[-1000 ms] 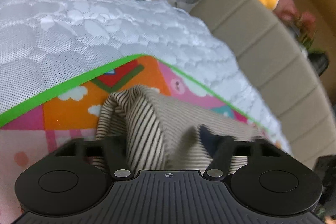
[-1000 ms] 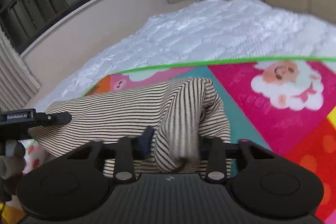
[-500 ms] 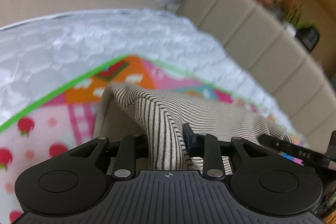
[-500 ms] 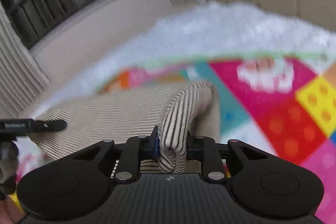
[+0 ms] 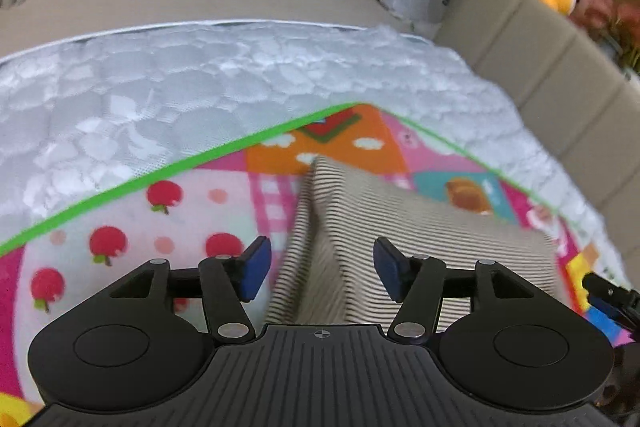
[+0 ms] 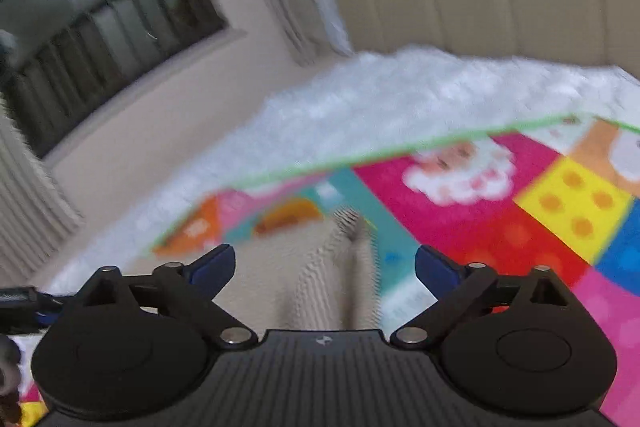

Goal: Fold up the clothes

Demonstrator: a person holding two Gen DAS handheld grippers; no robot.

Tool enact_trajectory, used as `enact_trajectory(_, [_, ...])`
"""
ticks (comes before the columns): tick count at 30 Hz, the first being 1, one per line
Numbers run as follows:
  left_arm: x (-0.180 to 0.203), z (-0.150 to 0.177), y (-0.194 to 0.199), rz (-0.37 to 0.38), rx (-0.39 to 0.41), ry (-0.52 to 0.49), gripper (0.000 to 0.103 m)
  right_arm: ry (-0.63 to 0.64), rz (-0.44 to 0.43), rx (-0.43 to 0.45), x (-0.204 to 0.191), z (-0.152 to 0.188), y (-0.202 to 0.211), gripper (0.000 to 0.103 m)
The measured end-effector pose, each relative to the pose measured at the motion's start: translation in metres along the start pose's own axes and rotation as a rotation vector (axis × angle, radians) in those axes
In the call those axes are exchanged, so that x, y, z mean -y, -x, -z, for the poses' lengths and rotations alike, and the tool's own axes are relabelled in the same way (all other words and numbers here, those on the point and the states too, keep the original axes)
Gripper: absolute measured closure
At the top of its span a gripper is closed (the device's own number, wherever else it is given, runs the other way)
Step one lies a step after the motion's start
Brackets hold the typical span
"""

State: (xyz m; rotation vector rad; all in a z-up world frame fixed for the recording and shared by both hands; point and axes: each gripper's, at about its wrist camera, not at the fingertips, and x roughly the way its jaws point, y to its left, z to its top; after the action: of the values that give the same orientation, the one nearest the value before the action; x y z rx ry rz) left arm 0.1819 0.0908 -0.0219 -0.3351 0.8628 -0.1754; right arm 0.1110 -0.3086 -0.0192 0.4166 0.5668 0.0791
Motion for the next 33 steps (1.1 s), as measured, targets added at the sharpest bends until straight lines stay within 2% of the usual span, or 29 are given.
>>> enact_trajectory(2, [0.011,0.001,-0.002,0.064,-0.016,0.012,0.038,0.029,-0.083,0.014,-0.009,0.000,-0.001,0.005])
enact_trajectory(4, [0.021,0.008,-0.012,0.150,-0.065,0.028,0.034,0.078,-0.144,-0.021,-0.020,0.005,-0.008,0.005])
enact_trajectory(5, [0.025,0.011,-0.017,0.164,-0.089,0.025,0.033,0.103,-0.158,-0.049,-0.024,0.009,-0.014,0.005])
enact_trajectory(7, [0.035,0.020,-0.032,0.127,-0.133,-0.032,0.032,0.137,-0.145,-0.157,-0.029,0.019,-0.033,0.000])
enact_trajectory(9, [0.041,0.029,-0.045,0.074,-0.168,-0.083,0.032,0.169,-0.099,-0.261,-0.028,0.031,-0.053,0.000])
enact_trajectory(11, [0.041,0.032,-0.051,0.063,-0.185,-0.108,0.029,0.207,-0.054,-0.336,-0.027,0.043,-0.068,0.000])
enact_trajectory(13, [0.041,0.033,-0.052,0.075,-0.190,-0.116,0.022,0.255,-0.041,-0.335,-0.032,0.045,-0.070,0.000])
enact_trajectory(14, [0.041,0.033,-0.052,0.083,-0.191,-0.116,0.020,0.239,-0.035,-0.334,-0.033,0.044,-0.070,0.000])
enact_trajectory(25, [0.046,0.036,-0.057,0.087,-0.202,-0.166,0.012,0.075,-0.066,-0.339,-0.019,0.038,-0.069,0.000])
enact_trajectory(33, [0.048,0.038,-0.057,0.086,-0.204,-0.177,0.009,0.180,-0.025,-0.350,-0.033,0.045,-0.074,0.000])
